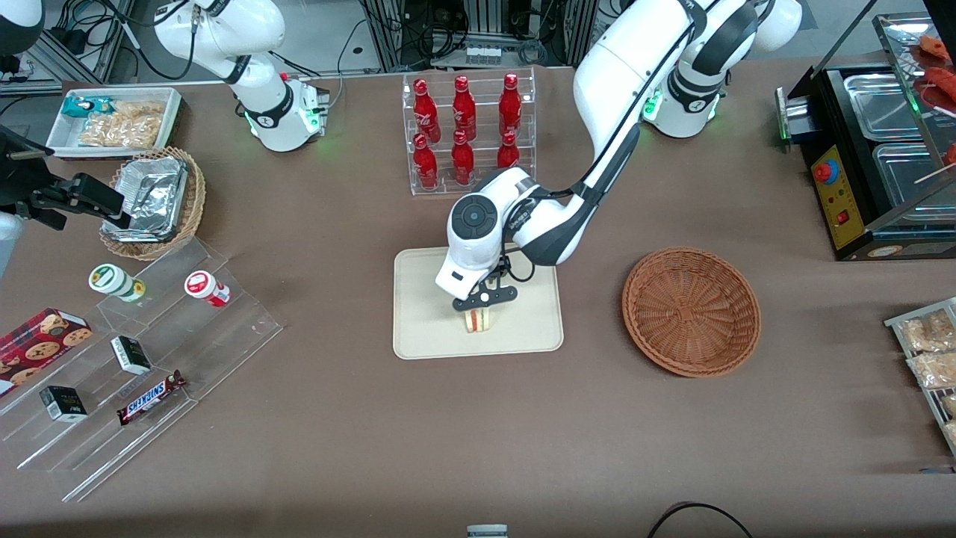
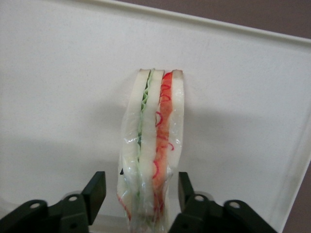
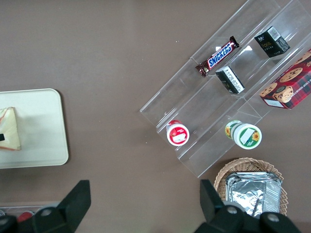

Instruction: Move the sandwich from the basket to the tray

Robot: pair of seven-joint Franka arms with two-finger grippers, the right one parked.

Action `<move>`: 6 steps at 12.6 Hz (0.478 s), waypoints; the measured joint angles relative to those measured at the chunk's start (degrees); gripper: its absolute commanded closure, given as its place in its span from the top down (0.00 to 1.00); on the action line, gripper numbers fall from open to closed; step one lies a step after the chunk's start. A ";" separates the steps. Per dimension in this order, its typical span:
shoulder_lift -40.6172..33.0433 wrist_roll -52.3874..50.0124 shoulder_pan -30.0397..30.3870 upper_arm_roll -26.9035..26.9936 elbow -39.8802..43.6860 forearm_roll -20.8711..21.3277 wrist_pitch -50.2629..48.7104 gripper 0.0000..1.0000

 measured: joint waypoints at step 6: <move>-6.06 -0.06 0.39 0.93 2.79 0.03 -6.67 1.00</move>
